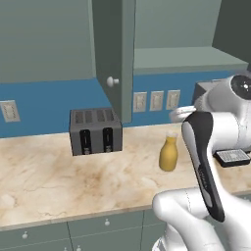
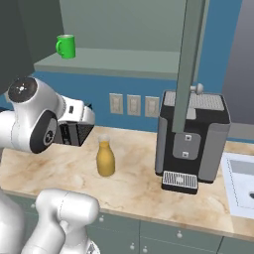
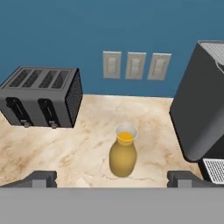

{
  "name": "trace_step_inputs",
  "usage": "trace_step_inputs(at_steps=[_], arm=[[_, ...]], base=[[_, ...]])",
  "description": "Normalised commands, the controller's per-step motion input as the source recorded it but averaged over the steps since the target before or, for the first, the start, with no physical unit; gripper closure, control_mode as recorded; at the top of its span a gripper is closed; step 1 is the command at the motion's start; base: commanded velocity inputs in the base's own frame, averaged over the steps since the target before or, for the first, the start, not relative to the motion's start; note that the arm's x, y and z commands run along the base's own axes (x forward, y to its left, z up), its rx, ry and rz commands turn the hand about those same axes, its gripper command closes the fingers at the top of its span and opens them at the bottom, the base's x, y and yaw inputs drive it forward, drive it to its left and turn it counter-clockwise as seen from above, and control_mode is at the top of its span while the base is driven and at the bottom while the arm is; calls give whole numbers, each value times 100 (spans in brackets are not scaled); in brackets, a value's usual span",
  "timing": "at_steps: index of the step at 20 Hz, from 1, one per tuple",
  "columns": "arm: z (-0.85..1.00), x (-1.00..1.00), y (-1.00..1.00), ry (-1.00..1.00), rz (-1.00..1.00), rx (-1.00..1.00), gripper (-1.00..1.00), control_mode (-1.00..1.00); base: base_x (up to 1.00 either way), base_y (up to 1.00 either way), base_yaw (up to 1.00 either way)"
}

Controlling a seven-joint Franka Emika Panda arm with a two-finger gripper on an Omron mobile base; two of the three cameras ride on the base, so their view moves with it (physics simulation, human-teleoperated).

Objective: There is a tray on the dining counter. Grab the cup, mug, and pitcher and place them on the tray. The pitcher may be placed next to the tray if it cannot fit the tray.

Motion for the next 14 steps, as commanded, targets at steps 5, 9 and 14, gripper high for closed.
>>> trace_step_inputs(at_steps=[5,9,14], arm=[[65,0,0,-14,0,0,-100,-100],[30,4,6,-7,0,0,-100,-100],[33,0,12,-8,0,0,-100,-100]], base=[[0,0,0],[0,0,0],[0,0,0]])
